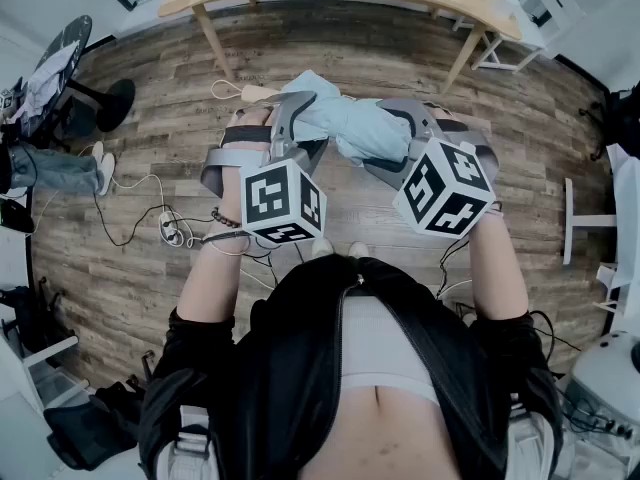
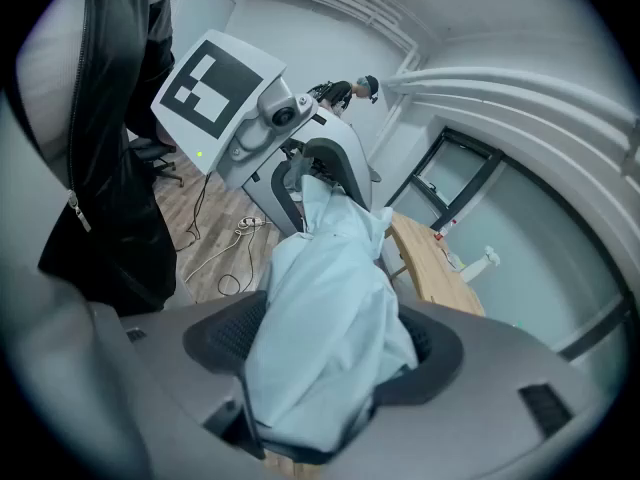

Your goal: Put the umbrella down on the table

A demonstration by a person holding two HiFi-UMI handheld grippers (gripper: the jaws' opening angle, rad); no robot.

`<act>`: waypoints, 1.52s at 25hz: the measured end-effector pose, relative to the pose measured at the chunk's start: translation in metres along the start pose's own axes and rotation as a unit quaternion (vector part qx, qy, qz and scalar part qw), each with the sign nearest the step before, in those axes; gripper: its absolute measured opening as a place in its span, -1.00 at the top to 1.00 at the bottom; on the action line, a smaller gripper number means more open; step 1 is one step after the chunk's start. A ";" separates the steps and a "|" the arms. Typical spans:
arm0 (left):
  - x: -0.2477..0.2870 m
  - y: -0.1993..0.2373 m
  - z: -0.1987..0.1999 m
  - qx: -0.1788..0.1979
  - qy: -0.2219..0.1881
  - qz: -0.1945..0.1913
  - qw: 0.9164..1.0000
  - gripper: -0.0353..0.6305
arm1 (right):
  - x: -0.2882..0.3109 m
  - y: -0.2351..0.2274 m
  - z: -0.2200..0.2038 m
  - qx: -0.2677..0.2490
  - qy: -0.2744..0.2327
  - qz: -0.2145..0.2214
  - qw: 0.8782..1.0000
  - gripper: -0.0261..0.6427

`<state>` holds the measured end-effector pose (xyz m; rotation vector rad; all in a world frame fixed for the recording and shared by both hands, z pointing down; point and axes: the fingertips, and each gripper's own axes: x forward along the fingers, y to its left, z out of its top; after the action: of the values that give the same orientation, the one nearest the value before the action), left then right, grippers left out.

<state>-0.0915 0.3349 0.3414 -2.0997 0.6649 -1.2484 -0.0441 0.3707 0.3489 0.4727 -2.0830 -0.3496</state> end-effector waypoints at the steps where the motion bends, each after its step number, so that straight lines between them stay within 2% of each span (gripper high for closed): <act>1: -0.002 0.000 -0.001 -0.001 0.000 0.000 1.000 0.05 | 0.000 0.001 0.002 -0.001 0.000 0.001 1.000 -0.12; 24: -0.024 0.003 -0.018 0.010 -0.012 0.009 1.000 0.05 | 0.002 0.011 0.029 0.000 0.004 -0.012 1.000 -0.13; 31: -0.018 0.006 -0.025 0.021 -0.019 0.015 0.999 0.05 | 0.011 0.007 0.031 0.003 0.005 -0.028 1.000 -0.13; 38: -0.001 0.014 -0.028 0.020 -0.025 0.006 0.999 0.05 | 0.020 -0.006 0.024 0.009 0.009 -0.024 1.000 -0.13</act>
<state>-0.1182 0.3196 0.3414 -2.0835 0.6236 -1.1898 -0.0728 0.3575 0.3487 0.5364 -2.0617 -0.3530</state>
